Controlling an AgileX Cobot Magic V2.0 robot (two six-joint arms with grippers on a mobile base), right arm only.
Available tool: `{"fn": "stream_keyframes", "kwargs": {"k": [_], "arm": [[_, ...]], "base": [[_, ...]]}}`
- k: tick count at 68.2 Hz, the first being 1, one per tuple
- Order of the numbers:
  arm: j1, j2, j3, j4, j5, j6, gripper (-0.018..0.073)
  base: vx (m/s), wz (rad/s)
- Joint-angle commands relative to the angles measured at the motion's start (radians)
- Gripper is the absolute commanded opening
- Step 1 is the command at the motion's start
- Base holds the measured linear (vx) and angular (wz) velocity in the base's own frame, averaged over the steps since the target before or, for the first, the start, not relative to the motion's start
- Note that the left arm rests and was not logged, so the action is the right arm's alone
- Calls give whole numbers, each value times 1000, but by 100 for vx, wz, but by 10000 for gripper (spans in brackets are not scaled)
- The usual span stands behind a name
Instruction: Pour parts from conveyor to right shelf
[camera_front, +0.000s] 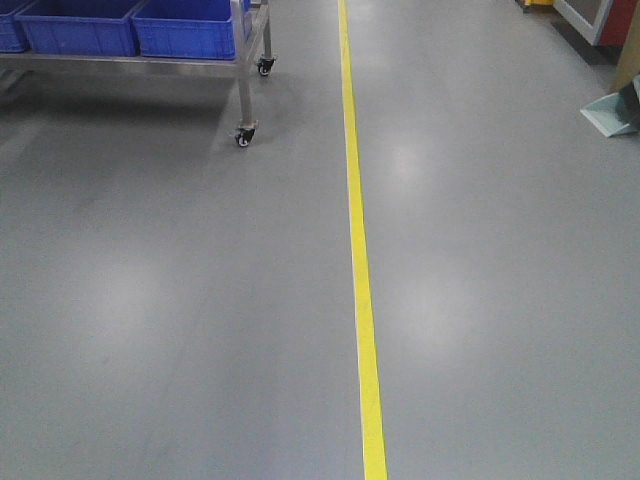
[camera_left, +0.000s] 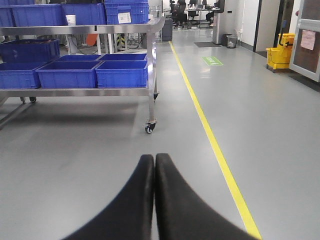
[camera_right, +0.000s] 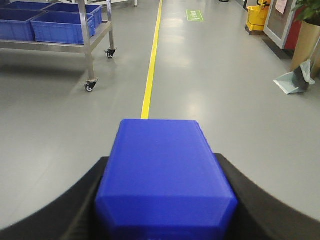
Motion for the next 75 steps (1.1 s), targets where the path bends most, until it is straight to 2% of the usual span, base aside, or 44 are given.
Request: {"fn": "stream_keyframes", "kwargs": {"k": [1, 75], "arm": [[-2, 10, -28, -7, -82, -4, -6], [-2, 10, -28, -7, -82, -4, -6]], "base": [[68, -1], [63, 6]]}}
